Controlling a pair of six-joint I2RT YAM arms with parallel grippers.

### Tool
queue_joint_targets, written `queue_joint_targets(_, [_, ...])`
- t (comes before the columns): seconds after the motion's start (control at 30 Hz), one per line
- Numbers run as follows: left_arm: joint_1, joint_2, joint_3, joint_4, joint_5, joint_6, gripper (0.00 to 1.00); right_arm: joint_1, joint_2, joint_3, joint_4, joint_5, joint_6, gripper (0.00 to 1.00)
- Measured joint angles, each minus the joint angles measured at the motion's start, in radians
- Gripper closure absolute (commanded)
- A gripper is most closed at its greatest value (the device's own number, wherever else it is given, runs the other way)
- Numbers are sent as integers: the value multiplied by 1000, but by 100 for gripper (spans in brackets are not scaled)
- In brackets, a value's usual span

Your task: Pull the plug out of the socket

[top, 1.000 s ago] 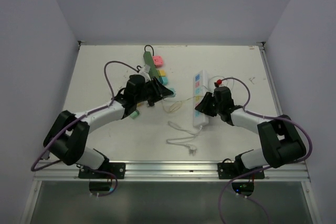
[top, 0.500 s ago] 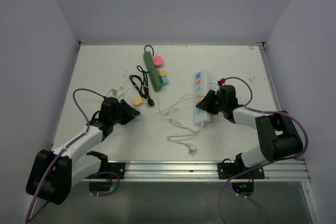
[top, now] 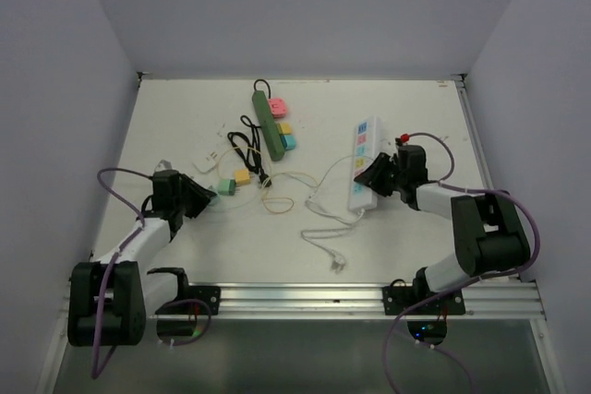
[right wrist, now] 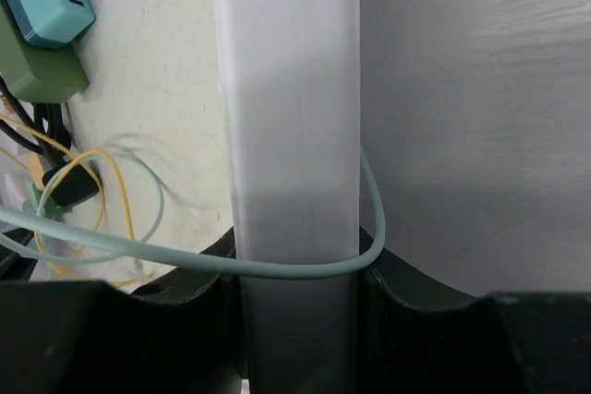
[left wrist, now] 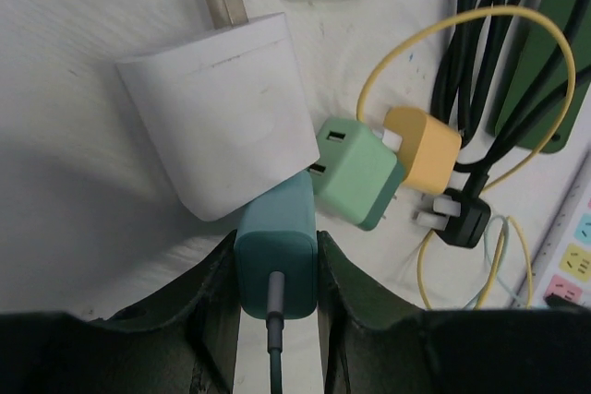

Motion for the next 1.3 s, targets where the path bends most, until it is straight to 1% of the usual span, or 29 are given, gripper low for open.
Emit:
queue_joint_targets(0.13, [102, 22, 16, 4, 1, -1, 99, -45, -1, 7, -13, 5, 5, 99])
queue_joint_targets(0.23, [156, 50, 41, 1, -14, -2, 98, -77, -1, 19, -34, 14, 21, 99])
queue_joint_targets(0.33, [206, 82, 78, -14, -25, -3, 96, -99, -3, 38, -63, 29, 40, 98])
queue_joint_targets(0.37, [219, 90, 90, -18, -26, -3, 93, -106, -4, 47, -77, 37, 47, 97])
queue_joint_targets(0.43, [246, 111, 125, -22, -32, -6, 89, -122, -4, 67, -106, 47, 57, 90])
queue_joint_targets(0.47, [253, 121, 144, -22, -34, -6, 83, -129, -3, 79, -120, 51, 63, 85])
queue_joint_targets(0.53, [258, 142, 180, -21, -28, -5, 77, -137, 1, 106, -154, 65, 70, 81])
queue_joint_targets(0.57, [258, 154, 198, -18, -21, -2, 69, -140, 6, 119, -166, 67, 72, 78])
queue_joint_targets(0.6, [258, 166, 212, -10, -12, 1, 67, -140, 11, 128, -174, 68, 75, 69])
queue_joint_targets(0.67, [258, 182, 229, -2, 10, 12, 59, -141, 18, 139, -184, 69, 74, 60])
queue_joint_targets(0.7, [258, 189, 233, 2, 23, 23, 57, -141, 20, 142, -189, 69, 74, 51])
queue_joint_targets(0.73, [258, 194, 234, 3, 35, 31, 55, -141, 21, 144, -198, 69, 74, 47])
queue_joint_targets(0.77, [258, 198, 234, 2, 48, 43, 52, -141, 22, 145, -212, 70, 74, 39])
queue_joint_targets(0.8, [258, 201, 234, 0, 63, 53, 50, -141, 22, 145, -230, 71, 72, 35])
queue_joint_targets(0.83, [258, 203, 234, 0, 72, 58, 44, -141, 22, 145, -247, 72, 68, 31])
queue_joint_targets(0.87, [258, 203, 234, -1, 87, 75, 42, -141, 22, 145, -261, 73, 63, 26])
queue_joint_targets(0.9, [258, 203, 234, 0, 97, 84, 39, -140, 22, 145, -273, 75, 60, 24])
queue_joint_targets(0.93, [258, 203, 234, -2, 105, 92, 32, -139, 21, 145, -278, 71, 58, 22])
queue_joint_targets(0.97, [257, 203, 234, -6, 114, 104, 29, -136, 16, 151, -290, 77, 49, 18])
queue_joint_targets(1.0, [257, 203, 234, -13, 122, 114, 24, -132, 10, 153, -301, 84, 43, 11])
queue_joint_targets(1.03, [257, 203, 235, -21, 130, 124, 18, -127, 3, 158, -320, 93, 36, 10])
queue_joint_targets(1.13, [256, 196, 256, -66, 146, 163, 8, -112, -32, 176, -387, 119, 3, 8])
queue_joint_targets(1.3, [243, 145, 330, -148, 155, 251, 7, -82, -113, 222, -484, 189, -39, 5])
